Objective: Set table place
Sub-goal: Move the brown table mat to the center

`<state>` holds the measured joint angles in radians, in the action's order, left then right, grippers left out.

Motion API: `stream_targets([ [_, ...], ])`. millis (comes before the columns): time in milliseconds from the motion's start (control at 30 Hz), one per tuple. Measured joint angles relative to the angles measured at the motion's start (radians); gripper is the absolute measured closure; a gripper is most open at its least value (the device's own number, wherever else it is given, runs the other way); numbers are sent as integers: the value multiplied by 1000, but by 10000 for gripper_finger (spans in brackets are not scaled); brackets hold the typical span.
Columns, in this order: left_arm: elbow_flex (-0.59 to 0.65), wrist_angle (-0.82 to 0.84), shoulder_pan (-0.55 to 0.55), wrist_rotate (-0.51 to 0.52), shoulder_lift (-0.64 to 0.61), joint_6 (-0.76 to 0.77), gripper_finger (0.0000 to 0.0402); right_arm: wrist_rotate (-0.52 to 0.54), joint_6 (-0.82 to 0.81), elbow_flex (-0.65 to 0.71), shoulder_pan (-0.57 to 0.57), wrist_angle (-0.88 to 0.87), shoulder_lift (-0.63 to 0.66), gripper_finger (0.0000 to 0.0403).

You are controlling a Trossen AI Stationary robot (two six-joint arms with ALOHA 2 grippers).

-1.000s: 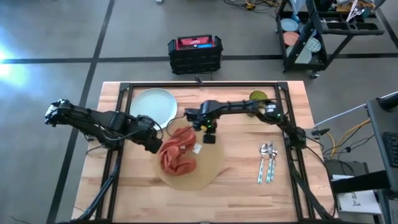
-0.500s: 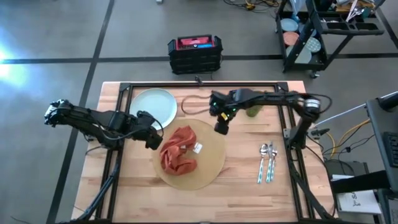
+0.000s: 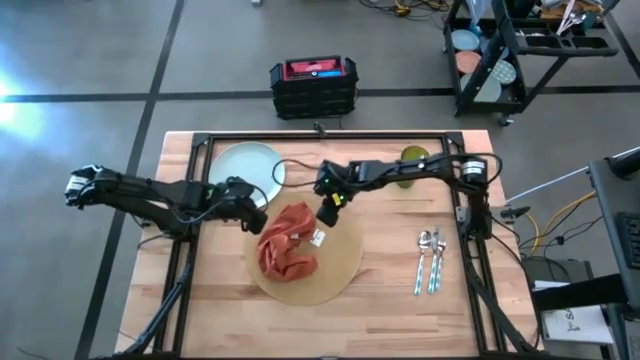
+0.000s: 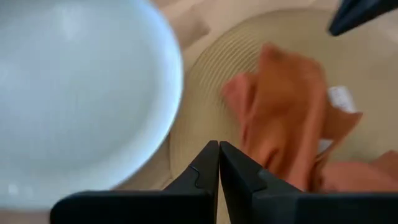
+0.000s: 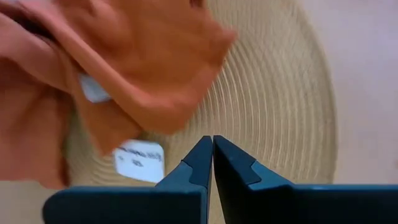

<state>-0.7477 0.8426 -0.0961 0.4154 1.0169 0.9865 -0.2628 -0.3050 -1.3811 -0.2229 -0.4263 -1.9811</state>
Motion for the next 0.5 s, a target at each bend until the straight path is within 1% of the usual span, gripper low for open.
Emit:
stream_targets([
  [67,47,-2,-1,-12,-30,54,402,7,0,0,6,-8,-25,403],
  [133,80,1,-1,-13,-52,96,402,35,0,1,14,-26,-42,403],
  [267,111,-3,-1,-19,-97,131,402,110,22,2,27,-156,-50,403],
  [367,119,-1,-1,-22,-114,131,402,162,65,24,33,-236,-35,403],
  [500,122,6,-1,-22,-117,129,402,162,73,106,35,-246,19,403],
])
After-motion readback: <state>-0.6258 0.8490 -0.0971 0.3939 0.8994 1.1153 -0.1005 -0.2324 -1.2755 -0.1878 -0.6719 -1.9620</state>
